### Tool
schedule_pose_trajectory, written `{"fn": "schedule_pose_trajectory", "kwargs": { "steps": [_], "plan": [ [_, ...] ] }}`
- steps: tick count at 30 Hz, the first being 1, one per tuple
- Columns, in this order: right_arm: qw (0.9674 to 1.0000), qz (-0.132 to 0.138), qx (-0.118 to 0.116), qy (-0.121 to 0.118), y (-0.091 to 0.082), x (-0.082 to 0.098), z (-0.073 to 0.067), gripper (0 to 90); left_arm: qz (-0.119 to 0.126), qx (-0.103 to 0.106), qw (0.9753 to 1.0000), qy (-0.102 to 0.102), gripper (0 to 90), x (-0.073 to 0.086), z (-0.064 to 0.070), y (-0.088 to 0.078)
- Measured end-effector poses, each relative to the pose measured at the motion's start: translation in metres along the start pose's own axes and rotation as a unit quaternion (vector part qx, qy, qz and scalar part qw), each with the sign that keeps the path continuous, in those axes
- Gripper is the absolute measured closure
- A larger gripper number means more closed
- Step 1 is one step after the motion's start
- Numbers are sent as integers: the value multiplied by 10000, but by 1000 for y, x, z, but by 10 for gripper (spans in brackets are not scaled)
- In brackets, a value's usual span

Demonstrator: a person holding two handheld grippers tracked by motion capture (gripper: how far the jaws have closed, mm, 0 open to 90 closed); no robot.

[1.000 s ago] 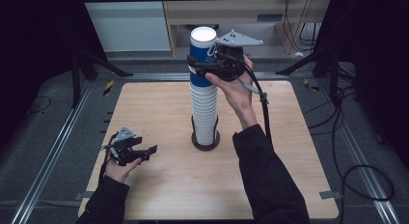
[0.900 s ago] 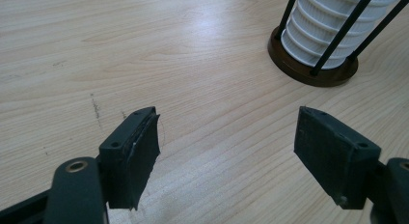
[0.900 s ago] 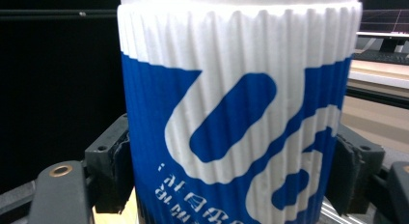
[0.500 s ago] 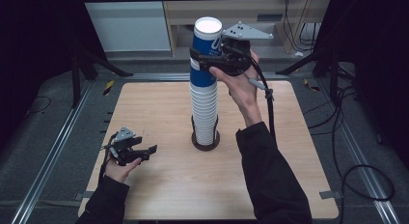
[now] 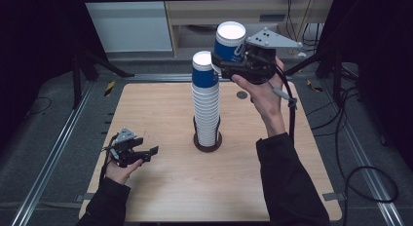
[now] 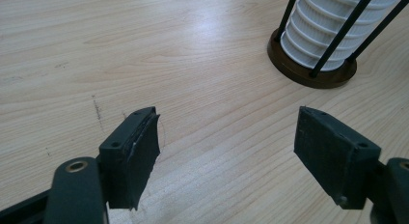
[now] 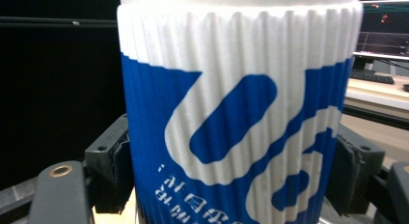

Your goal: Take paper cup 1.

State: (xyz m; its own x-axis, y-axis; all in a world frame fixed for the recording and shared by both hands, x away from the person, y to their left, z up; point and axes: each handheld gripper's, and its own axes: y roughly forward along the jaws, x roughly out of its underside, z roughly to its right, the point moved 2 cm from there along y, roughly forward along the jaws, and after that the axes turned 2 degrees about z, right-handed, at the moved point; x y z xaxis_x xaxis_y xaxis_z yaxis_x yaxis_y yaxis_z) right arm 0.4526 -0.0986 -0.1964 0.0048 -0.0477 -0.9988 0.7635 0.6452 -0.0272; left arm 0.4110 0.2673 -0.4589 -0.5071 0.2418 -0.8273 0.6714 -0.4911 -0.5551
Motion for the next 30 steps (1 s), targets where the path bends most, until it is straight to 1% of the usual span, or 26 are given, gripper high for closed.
{"fn": "schedule_pose_trajectory", "kwargs": {
  "steps": [4, 5, 7, 12, 15, 17, 23, 30],
  "plan": [
    [10000, -44, 67, -30, -14, 7, 7, 205, -9, 2, 10000, 13, 234, 0, 0, 0],
    [9999, -57, 81, -26, -21, 11, 10, 205, -15, 7, 10000, 20, 234, 0, 1, 0],
    [9999, -60, 84, -35, -23, 12, 11, 205, -12, 8, 10000, 18, 234, 0, 1, 0],
    [9998, -161, 114, -70, -36, 25, 16, 205, -27, 14, 10000, 35, 233, 0, 2, 0],
    [9998, -185, 122, 7, -44, 36, 20, 205, -32, 12, 10000, 33, 234, 0, 2, 0],
    [9997, -194, 124, 17, -46, 38, 21, 205, -33, 19, 10000, 34, 234, 0, 3, 1],
    [9994, -334, 70, 85, -55, 58, 23, 204, -25, 32, 10000, 44, 234, -1, 3, 0],
    [9987, -480, -17, 181, -61, 80, 27, 205, -20, 59, 10000, 54, 233, -1, 5, -1]
  ]
}}
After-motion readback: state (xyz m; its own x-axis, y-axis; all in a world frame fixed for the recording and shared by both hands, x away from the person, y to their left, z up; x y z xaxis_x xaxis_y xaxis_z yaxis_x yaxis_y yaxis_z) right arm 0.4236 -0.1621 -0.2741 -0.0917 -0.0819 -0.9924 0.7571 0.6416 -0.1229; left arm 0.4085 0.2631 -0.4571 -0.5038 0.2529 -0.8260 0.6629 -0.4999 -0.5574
